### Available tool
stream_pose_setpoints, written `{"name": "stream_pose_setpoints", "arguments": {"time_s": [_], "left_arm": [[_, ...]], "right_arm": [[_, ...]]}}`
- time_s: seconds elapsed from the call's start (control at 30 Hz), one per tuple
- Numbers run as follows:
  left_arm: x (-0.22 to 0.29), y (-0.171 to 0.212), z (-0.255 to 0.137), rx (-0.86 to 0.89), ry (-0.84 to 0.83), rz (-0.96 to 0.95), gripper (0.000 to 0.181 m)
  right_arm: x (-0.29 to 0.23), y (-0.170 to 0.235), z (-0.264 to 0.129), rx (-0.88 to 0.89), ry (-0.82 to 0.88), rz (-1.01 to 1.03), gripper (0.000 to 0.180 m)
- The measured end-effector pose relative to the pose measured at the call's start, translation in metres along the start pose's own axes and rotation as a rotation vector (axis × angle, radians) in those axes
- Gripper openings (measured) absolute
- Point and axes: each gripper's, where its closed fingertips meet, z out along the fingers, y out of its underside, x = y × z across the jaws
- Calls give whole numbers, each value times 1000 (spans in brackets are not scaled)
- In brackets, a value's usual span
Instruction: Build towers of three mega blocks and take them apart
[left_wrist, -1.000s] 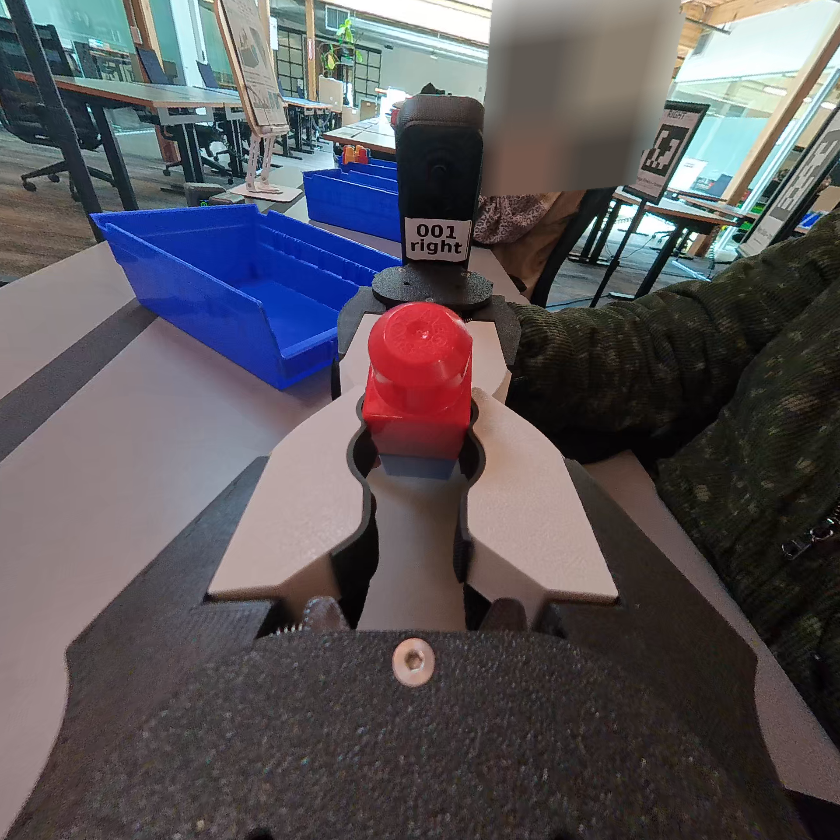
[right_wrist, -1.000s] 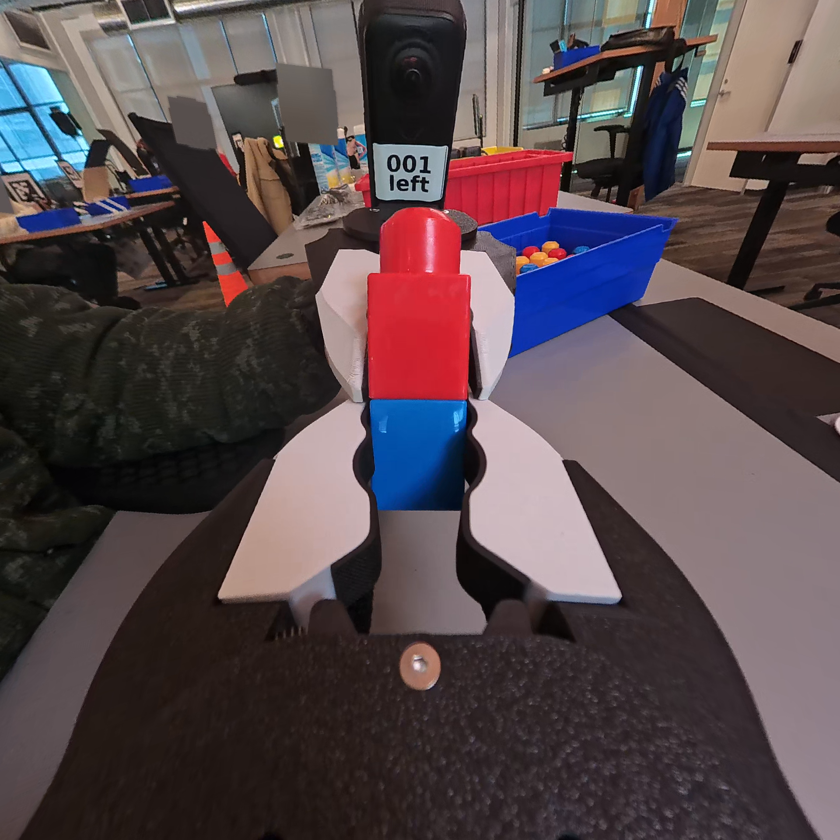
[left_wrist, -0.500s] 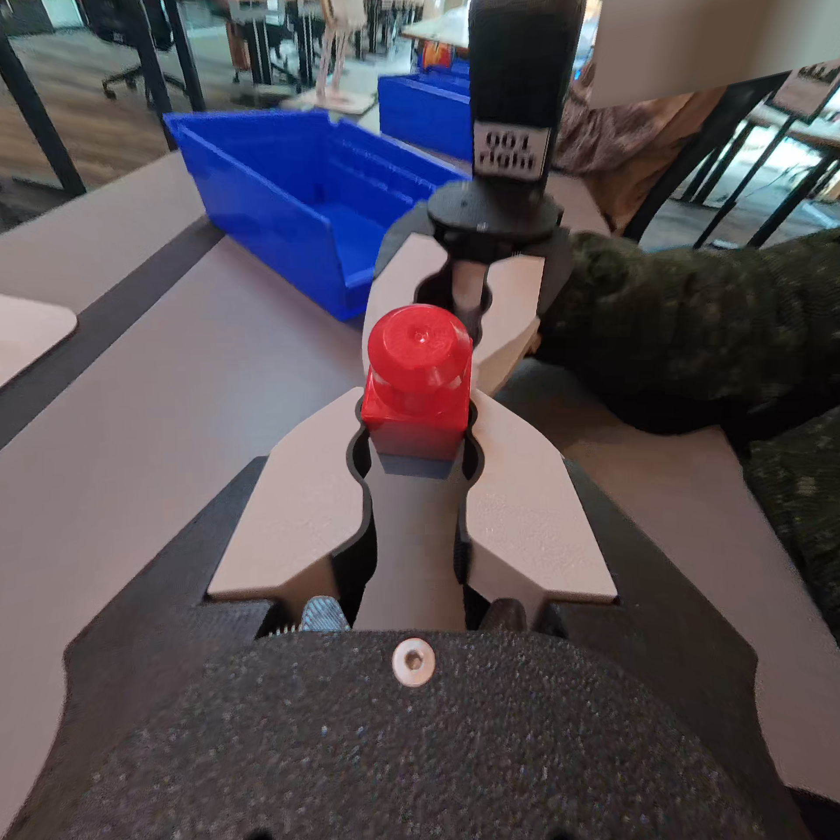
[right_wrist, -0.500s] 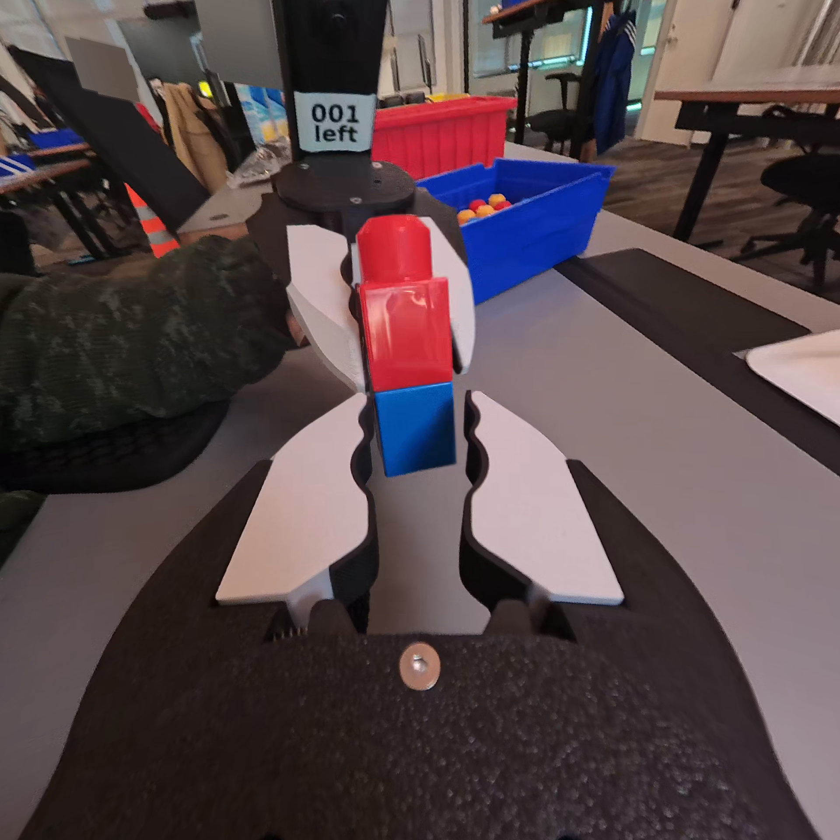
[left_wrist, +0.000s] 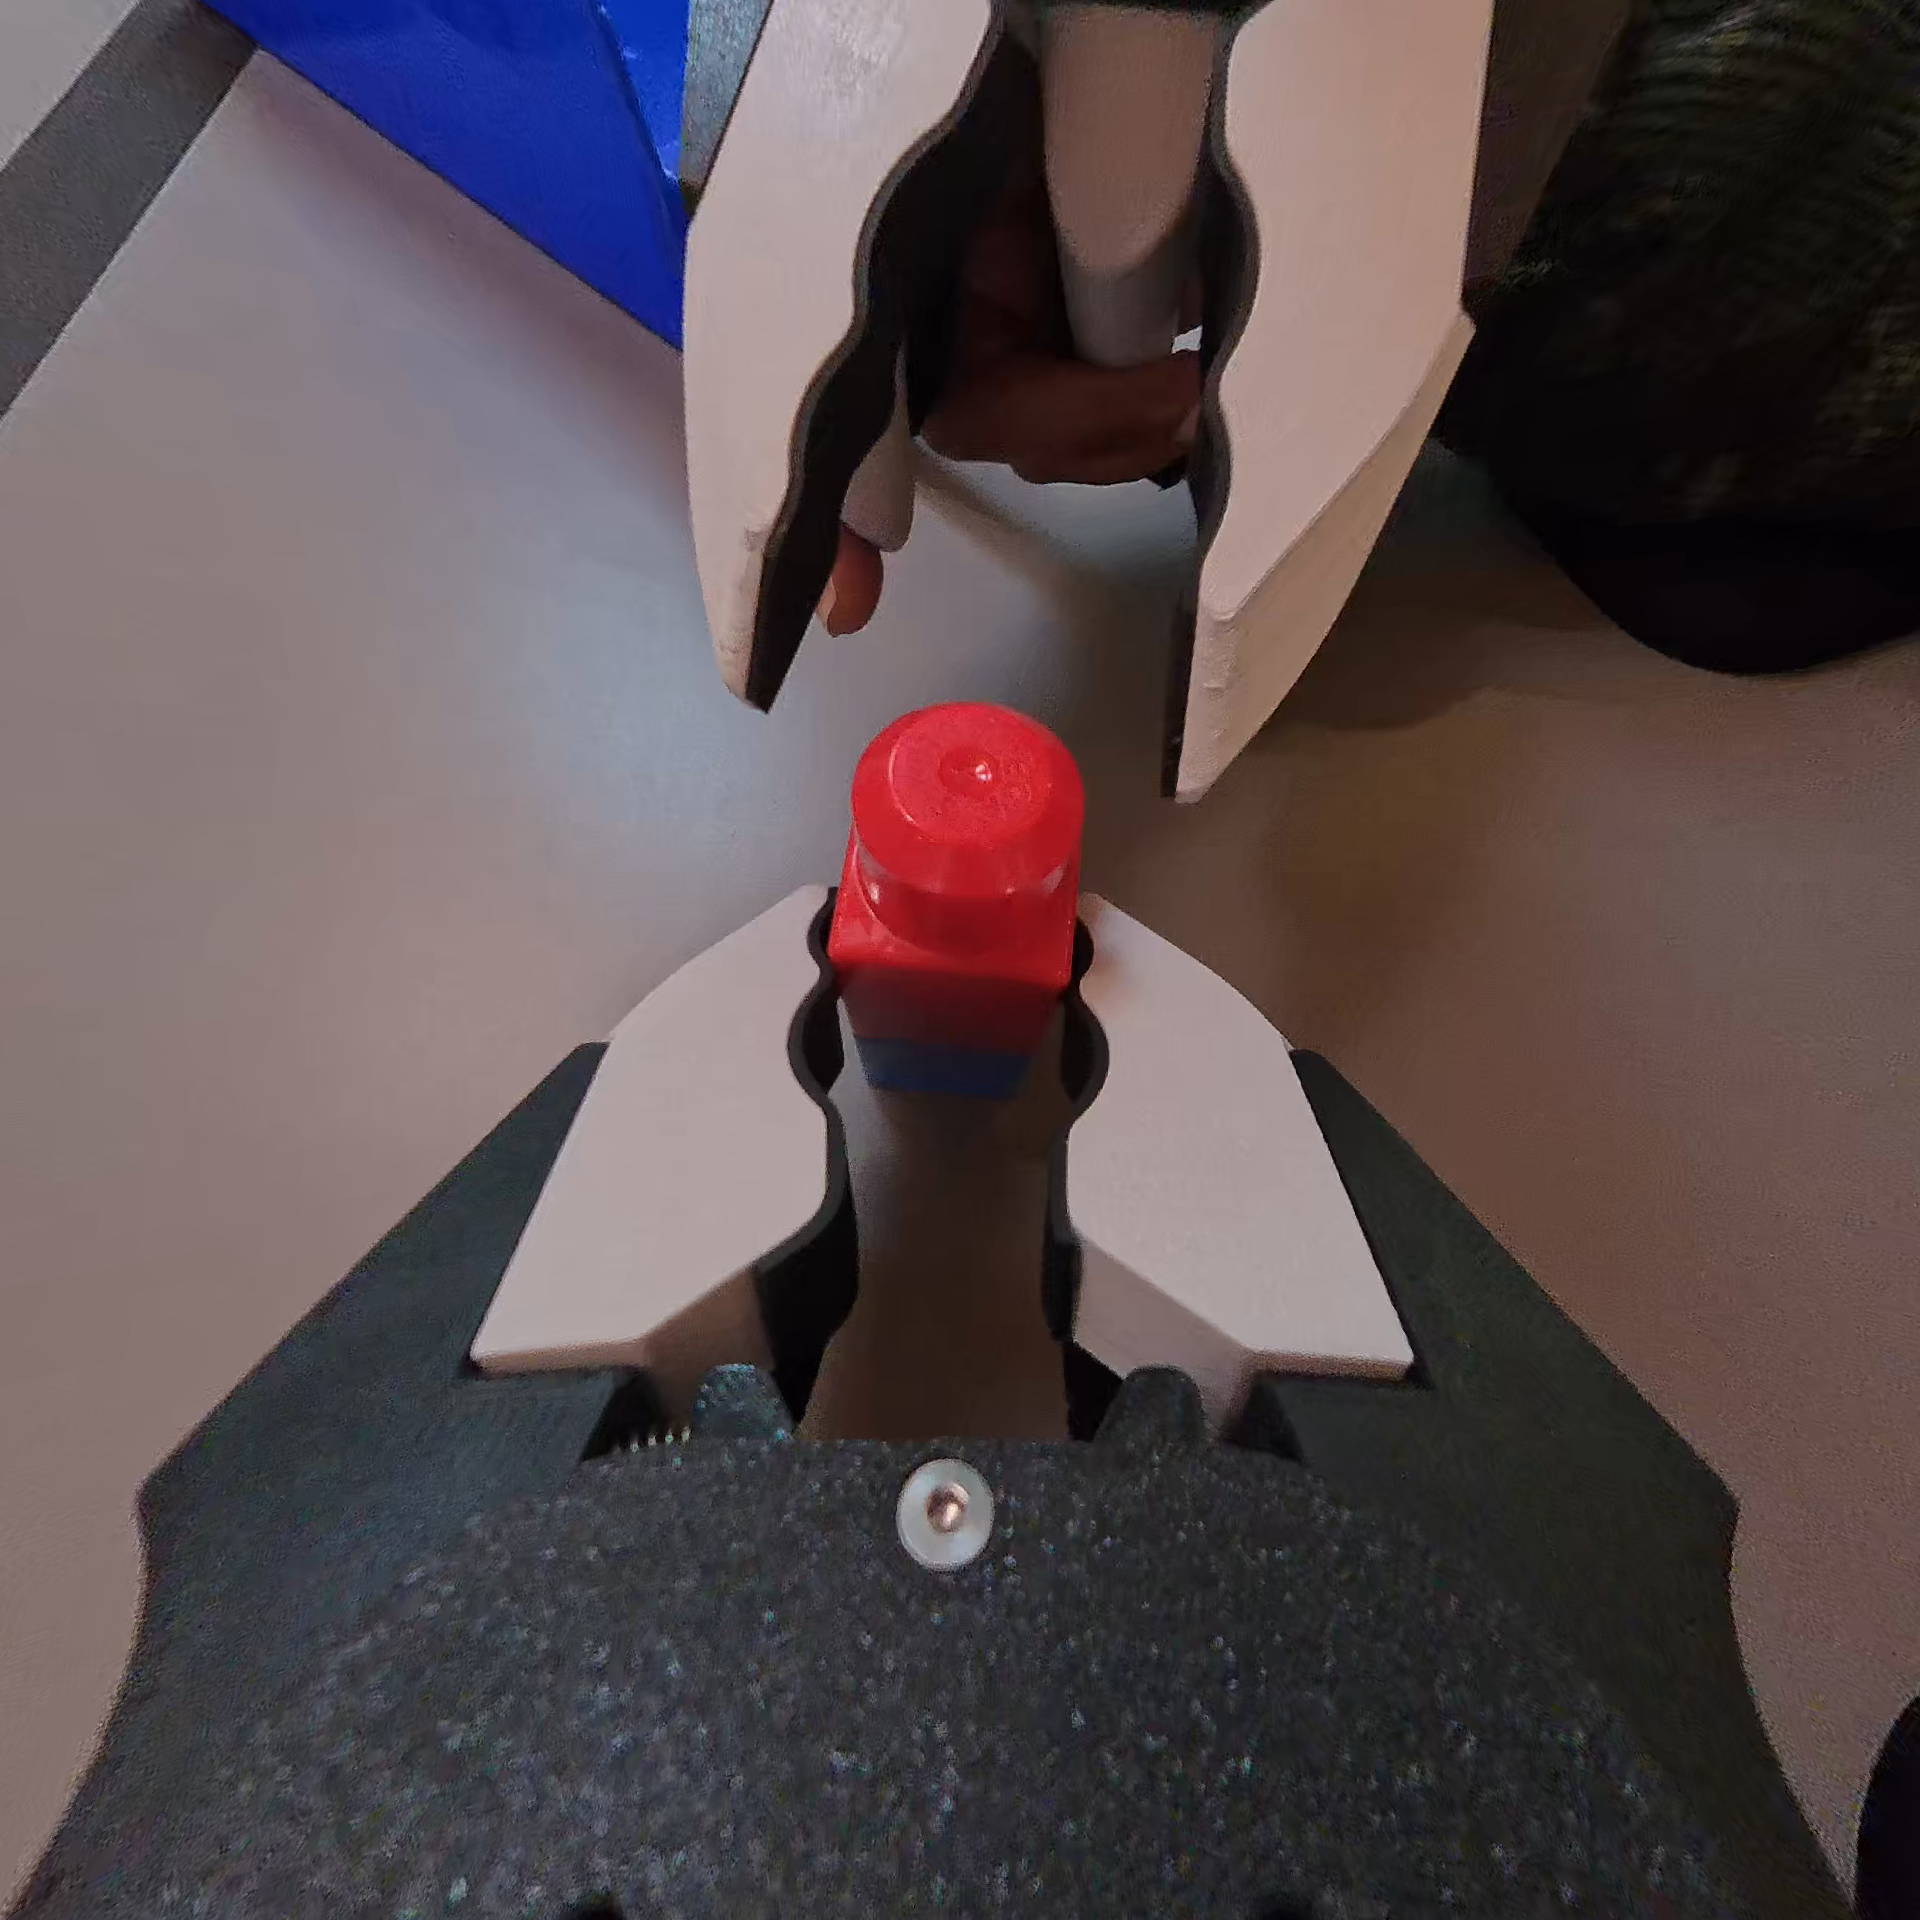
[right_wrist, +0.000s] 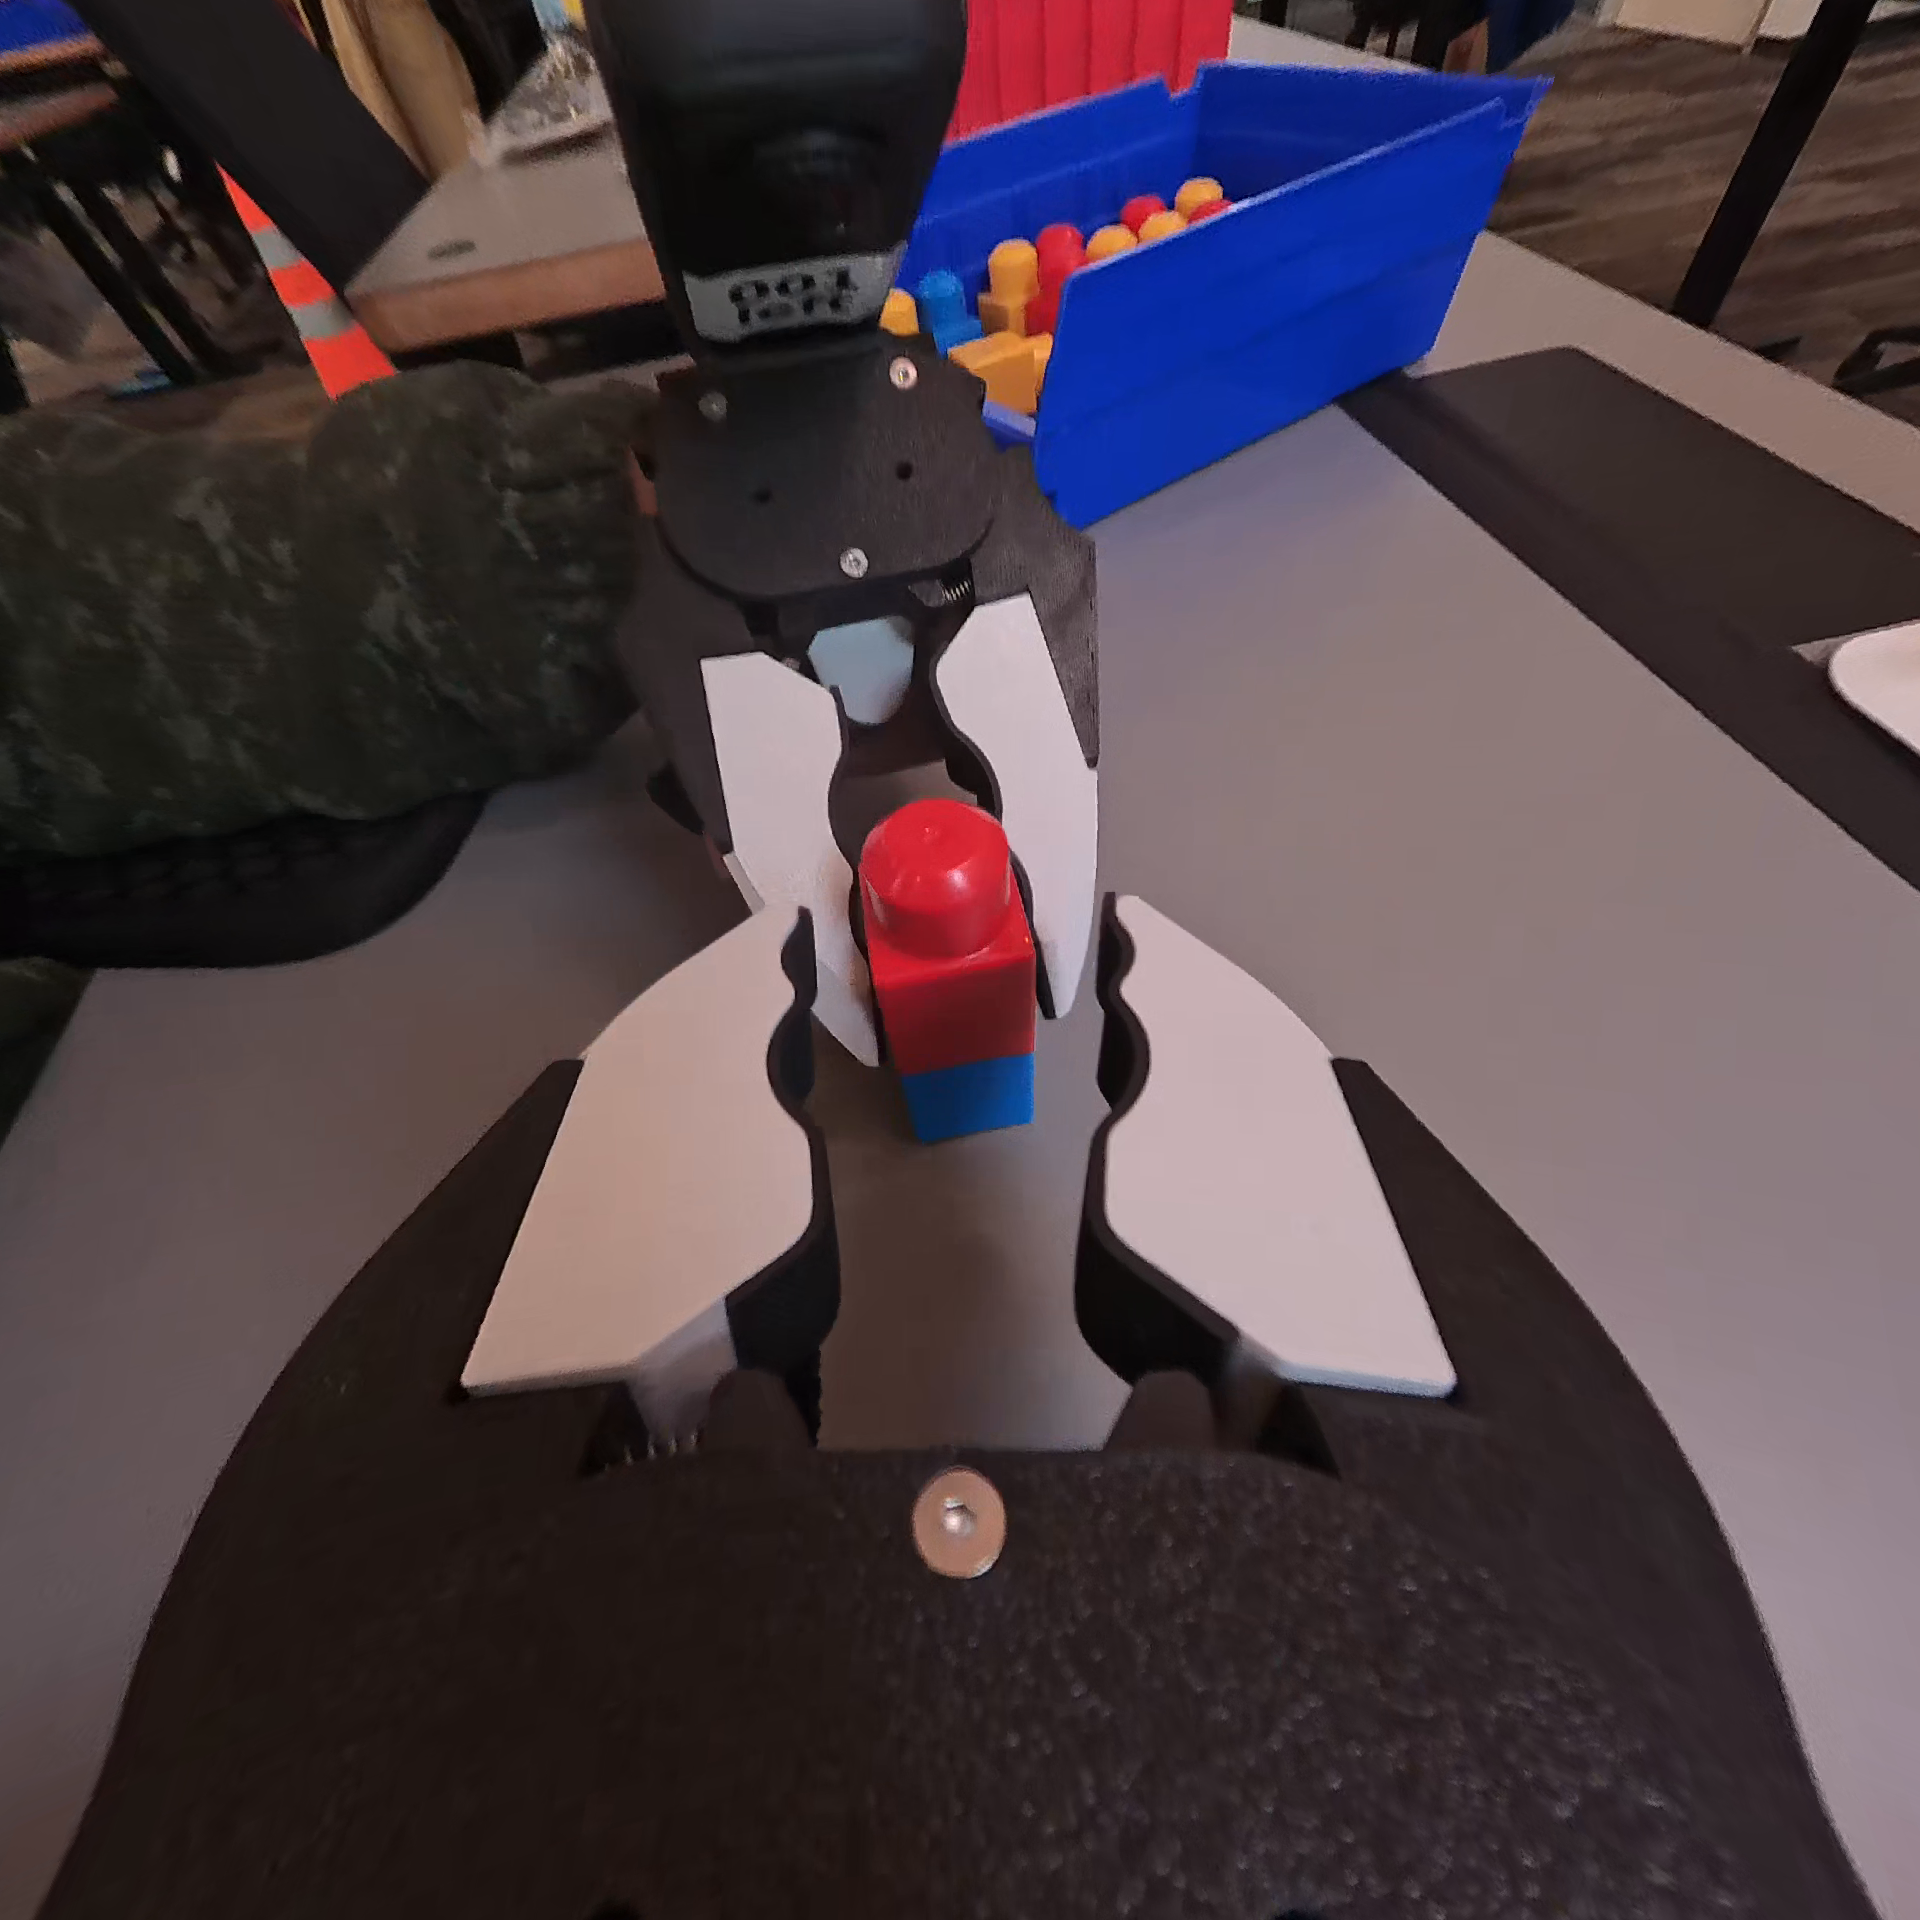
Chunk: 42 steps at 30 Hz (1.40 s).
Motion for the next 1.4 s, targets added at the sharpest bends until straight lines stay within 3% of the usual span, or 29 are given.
{"name": "stream_pose_setpoints", "arguments": {"time_s": [0.17,0.27,0.37,0.43,0.53,0.63,0.7,0.87,1.4], "left_arm": [[-1,-14,-27,70,7,-11,47],[-19,-30,-63,155,-110,-16,42],[-58,-40,-125,233,-386,-59,32],[-91,-29,-184,247,-658,-157,28],[-119,9,-272,277,-1001,-347,29],[-133,62,-316,254,-1171,-510,37],[-142,97,-319,196,-1204,-602,41],[-164,152,-274,26,-1110,-707,50],[-180,164,-257,-167,-1084,-742,29]], "right_arm": [[-1,9,3,-49,-10,0,63],[-2,13,5,-68,-15,7,66],[-1,14,6,-79,-3,1,68],[0,14,7,-76,4,2,68],[2,13,7,-63,11,13,66],[2,14,11,-57,4,25,64],[0,16,13,-66,-1,24,64],[-3,19,16,-91,-7,15,67],[1,26,21,-110,-1,32,65]]}}
